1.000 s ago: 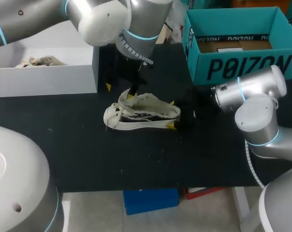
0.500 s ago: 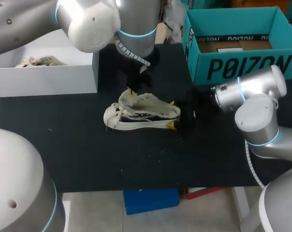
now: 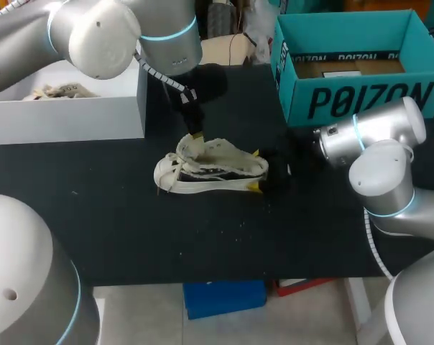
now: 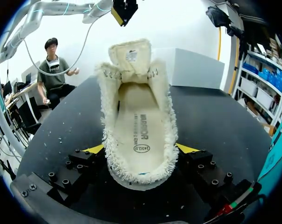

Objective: Take the shoe out of the shoebox, open the shoe tongue, remove and reinsert the insole, then place the shoe into the shoebox

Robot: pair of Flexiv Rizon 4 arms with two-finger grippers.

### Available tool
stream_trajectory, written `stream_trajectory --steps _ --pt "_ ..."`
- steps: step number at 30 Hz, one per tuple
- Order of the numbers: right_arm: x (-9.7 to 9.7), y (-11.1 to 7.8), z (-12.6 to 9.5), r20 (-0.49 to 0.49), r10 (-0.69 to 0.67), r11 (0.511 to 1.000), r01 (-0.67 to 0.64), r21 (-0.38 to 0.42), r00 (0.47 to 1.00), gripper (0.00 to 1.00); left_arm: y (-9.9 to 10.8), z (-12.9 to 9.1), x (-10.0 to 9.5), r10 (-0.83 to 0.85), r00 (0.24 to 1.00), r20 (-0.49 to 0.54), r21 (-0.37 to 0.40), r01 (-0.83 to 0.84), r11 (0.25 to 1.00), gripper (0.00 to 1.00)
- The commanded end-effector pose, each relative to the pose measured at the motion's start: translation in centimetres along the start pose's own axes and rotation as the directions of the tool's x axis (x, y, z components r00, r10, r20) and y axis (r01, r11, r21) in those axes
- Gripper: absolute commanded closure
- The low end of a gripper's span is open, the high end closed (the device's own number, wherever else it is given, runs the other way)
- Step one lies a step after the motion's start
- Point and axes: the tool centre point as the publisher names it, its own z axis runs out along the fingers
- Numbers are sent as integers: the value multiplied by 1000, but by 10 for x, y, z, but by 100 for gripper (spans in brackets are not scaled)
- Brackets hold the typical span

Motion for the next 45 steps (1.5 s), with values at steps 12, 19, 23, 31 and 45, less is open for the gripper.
stream_trajectory --steps 12,19,23,31,45 --pt "-1 -2 2 0 1 1000 -1 1 1000 100 -28 16 -12 698 538 -473 304 -644 702 100" --pt "-1 -2 2 0 1 1000 -1 1 1000 100 -35 24 -11 666 516 -539 232 -669 706 100" --pt "-1 -2 2 0 1 1000 -1 1 1000 100 -35 31 -10 643 528 -554 191 -672 716 100" --pt "-1 -2 2 0 1 1000 -1 1 1000 100 -30 42 -7 582 622 -523 138 -612 778 100" --pt "-1 -2 2 0 1 1000 -1 1 1000 100 -20 45 -2 534 739 -410 126 -533 836 100"
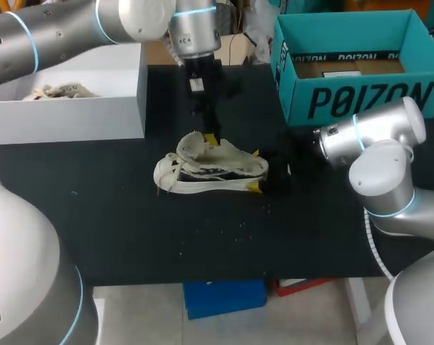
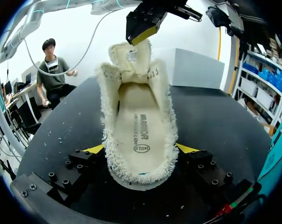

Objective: Take the shoe out of the shoebox, open the shoe tongue, remove and reinsert the insole, then place the shoe into the shoebox

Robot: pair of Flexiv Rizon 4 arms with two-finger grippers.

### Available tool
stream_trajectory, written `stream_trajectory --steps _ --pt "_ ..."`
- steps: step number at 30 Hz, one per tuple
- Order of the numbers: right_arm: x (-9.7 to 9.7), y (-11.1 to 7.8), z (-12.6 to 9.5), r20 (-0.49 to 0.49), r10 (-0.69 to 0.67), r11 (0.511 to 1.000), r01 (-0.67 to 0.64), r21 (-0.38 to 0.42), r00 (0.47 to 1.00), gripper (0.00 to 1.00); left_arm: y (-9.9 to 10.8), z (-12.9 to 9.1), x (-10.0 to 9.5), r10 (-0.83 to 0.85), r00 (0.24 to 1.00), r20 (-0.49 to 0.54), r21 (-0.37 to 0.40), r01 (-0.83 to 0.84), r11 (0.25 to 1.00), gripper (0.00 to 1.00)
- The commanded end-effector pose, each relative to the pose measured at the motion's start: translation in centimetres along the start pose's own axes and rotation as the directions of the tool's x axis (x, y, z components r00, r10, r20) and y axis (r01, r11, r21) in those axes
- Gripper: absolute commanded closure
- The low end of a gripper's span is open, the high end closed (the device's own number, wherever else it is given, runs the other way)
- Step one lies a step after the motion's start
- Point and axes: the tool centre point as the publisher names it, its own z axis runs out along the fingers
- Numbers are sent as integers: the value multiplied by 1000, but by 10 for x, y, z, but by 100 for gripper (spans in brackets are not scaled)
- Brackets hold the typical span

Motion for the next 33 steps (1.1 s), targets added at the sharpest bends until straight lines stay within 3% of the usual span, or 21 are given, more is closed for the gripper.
stream_trajectory --steps 1,5,7,12,16,33 --pt "-1 -2 2 0 1 1000 -1 1 1000 100 2 2 8 0 999 45 2 0 1000 100" --pt "-1 -2 2 0 1 1000 -1 1 1000 100 2 2 8 0 999 45 2 0 1000 100" --pt "-1 -2 2 0 1 1000 -1 1 1000 100 3 5 7 -53 996 72 -70 58 996 100" --pt "-1 -2 2 0 1 1000 -1 1 1000 100 10 3 11 -149 983 110 -46 155 987 100" --pt "-1 -2 2 0 1 1000 -1 1 1000 100 15 3 10 -206 970 129 -88 218 972 100" --pt "-1 -2 2 0 1 1000 -1 1 1000 100 7 35 -16 -129 980 153 -101 145 984 100"
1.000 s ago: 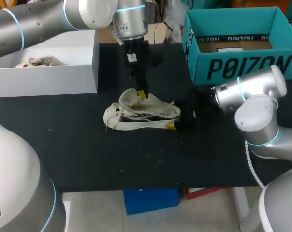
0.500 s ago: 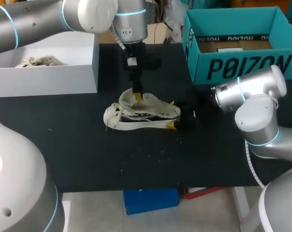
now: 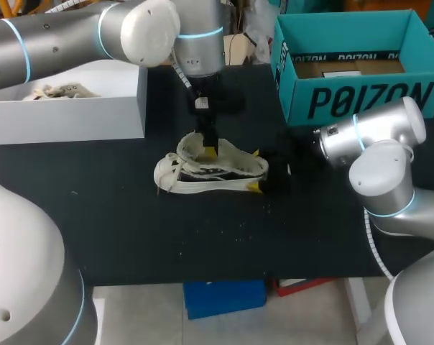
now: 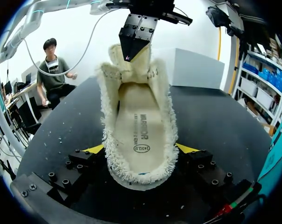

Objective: Take the shoe out of the shoebox, open the shoe tongue, remove and reinsert the insole, then place the shoe into the shoebox

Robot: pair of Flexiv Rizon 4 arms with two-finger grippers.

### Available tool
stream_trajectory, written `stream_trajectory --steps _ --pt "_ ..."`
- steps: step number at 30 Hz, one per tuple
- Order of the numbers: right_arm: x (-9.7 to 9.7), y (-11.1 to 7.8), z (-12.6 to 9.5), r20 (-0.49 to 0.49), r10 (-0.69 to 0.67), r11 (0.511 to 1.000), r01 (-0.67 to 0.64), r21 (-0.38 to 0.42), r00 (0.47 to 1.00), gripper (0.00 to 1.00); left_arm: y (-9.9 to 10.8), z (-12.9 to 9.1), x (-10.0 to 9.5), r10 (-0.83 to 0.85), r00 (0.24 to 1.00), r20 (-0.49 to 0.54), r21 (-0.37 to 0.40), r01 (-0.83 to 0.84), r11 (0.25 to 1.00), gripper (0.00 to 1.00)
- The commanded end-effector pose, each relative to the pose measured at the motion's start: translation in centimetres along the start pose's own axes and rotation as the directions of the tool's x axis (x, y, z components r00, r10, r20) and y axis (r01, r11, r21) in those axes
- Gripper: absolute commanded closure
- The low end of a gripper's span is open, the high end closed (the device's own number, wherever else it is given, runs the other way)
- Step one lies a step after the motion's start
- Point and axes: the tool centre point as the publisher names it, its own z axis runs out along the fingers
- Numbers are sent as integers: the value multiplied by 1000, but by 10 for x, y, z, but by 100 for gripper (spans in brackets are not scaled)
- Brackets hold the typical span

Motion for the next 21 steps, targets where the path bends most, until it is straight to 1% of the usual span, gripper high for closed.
stream_trajectory --steps 1,9,21 --pt "-1 -2 2 0 1 1000 -1 1 1000 100 -7 11 -7 4 1000 -9 -6 -4 1000 100" --pt "-1 -2 2 0 1 1000 -1 1 1000 100 -16 29 -9 2 999 -34 5 -2 1000 100" --pt "-1 -2 2 0 1 1000 -1 1 1000 100 -11 58 1 -31 998 -56 23 33 999 100"
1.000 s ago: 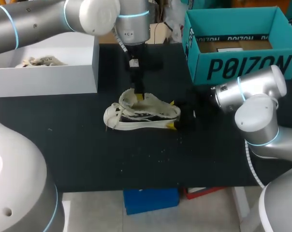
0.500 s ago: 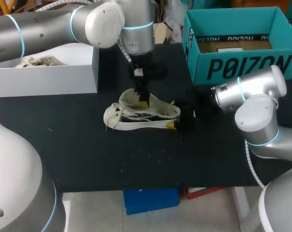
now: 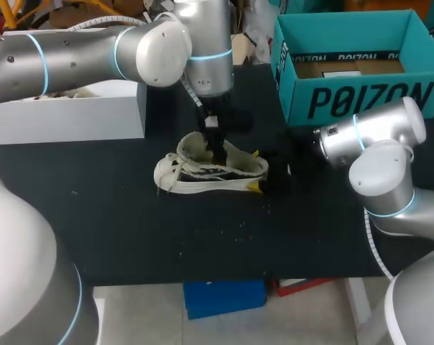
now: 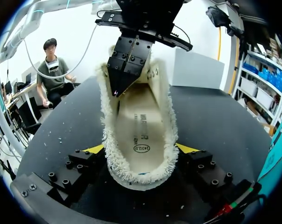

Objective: Take the shoe out of the shoebox, open the shoe tongue, remove and reinsert the insole, then place the shoe into the shoebox

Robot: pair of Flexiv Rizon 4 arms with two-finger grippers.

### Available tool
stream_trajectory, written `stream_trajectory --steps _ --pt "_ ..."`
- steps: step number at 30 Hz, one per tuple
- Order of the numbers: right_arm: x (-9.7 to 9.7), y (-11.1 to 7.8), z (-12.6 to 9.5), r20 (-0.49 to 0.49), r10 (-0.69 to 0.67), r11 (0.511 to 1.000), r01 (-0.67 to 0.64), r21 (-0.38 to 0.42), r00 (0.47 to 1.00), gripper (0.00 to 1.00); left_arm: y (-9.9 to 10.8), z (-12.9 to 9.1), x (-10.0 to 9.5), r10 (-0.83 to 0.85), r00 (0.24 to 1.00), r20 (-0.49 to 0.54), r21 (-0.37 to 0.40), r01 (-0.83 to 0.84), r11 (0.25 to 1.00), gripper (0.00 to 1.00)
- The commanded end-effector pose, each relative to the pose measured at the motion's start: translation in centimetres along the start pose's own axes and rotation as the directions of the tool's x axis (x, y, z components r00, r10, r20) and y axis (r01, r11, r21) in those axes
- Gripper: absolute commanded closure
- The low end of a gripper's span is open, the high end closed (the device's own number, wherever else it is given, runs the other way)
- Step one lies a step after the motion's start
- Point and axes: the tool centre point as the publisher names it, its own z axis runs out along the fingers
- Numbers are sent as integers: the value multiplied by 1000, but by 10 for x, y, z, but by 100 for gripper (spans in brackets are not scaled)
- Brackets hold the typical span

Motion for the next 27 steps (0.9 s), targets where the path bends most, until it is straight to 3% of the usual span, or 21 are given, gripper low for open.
stream_trajectory --steps 1,16,27 --pt "-1 -2 2 0 1 1000 -1 1 1000 100 2 11 2 -4 1000 5 11 4 1000 100" --pt "-1 -2 2 0 1 1000 -1 1 1000 100 5 31 -1 -32 998 49 -25 33 999 100" --pt "-1 -2 2 0 1 1000 -1 1 1000 100 0 40 -8 -28 997 78 -5 29 1000 100"
